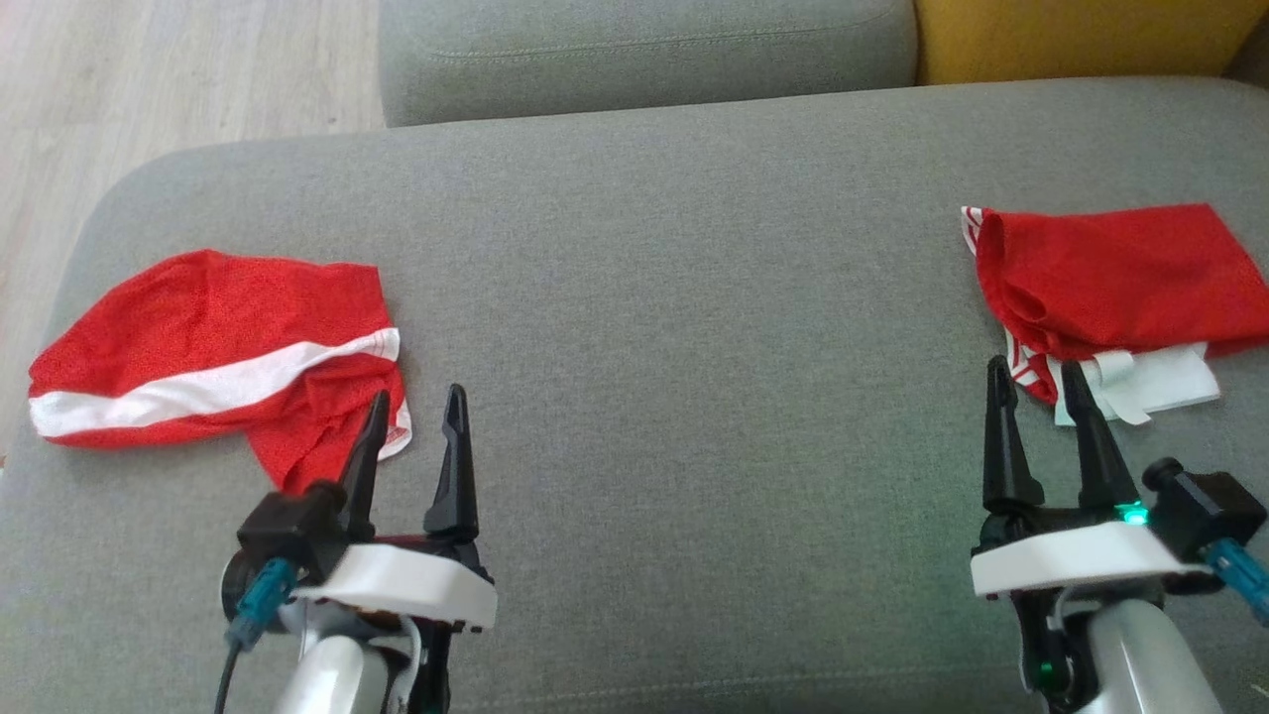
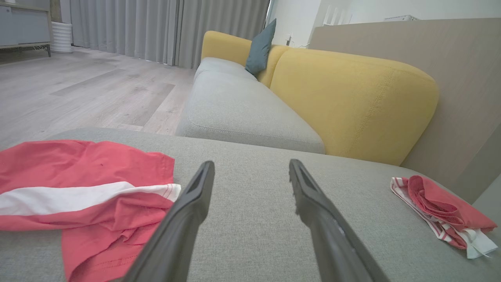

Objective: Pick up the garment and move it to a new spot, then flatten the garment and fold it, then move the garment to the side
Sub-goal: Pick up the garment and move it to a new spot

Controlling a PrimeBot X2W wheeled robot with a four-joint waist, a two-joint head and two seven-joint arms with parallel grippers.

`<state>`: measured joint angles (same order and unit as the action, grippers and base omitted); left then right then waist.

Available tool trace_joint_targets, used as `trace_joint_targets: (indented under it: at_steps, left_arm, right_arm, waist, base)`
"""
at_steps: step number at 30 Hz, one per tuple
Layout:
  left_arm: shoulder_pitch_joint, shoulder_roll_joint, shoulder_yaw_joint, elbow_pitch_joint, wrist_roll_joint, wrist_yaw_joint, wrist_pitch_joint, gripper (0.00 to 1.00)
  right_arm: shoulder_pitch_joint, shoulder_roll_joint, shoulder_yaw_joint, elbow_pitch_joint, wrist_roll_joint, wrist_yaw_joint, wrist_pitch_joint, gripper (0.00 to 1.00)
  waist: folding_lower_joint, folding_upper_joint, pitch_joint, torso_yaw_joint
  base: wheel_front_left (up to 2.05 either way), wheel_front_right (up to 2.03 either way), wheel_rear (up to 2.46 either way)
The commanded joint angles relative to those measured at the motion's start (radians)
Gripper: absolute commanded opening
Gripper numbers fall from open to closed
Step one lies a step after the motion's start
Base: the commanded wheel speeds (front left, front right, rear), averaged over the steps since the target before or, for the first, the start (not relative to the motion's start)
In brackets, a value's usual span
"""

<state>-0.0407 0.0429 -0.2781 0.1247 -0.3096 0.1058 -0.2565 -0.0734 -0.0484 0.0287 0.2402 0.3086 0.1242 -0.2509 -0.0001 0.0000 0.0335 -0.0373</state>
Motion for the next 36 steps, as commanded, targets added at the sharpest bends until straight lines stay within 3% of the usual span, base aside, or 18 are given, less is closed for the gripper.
trace_joint_targets:
  at_steps: [1,11,24,36]
  left_arm:
    - [-0.034,0.007,0.030,-0.035,0.005,-0.001,-0.005,1.00]
    - [-0.039,0.007,0.024,-0.029,0.005,-0.001,-0.005,1.00]
    - [-0.034,0.007,0.051,-0.035,0.007,0.005,-0.005,1.00]
    - [-0.009,0.007,0.078,-0.035,0.021,-0.004,-0.005,1.00]
  right_arm:
    - [-0.024,-0.002,0.026,-0.037,0.008,0.007,-0.011,1.00]
    - [-0.021,-0.002,0.034,-0.039,0.011,0.007,-0.011,1.00]
    - [-0.003,-0.002,0.080,-0.033,0.014,0.007,-0.011,1.00]
    - [0.009,-0.002,0.116,-0.018,0.034,0.007,-0.011,1.00]
  waist:
    - [0.0001,0.0000,-0.001,0.001]
    - [0.0001,0.0000,-0.006,0.055]
    - [0.0001,0.0000,-0.022,0.259]
    - [0.0001,0.0000,-0.040,0.388]
  base:
    - [0.00,0.00,0.00]
    - [0.00,0.00,0.00]
    - [0.00,0.00,0.00]
    - [0.00,0.00,0.00]
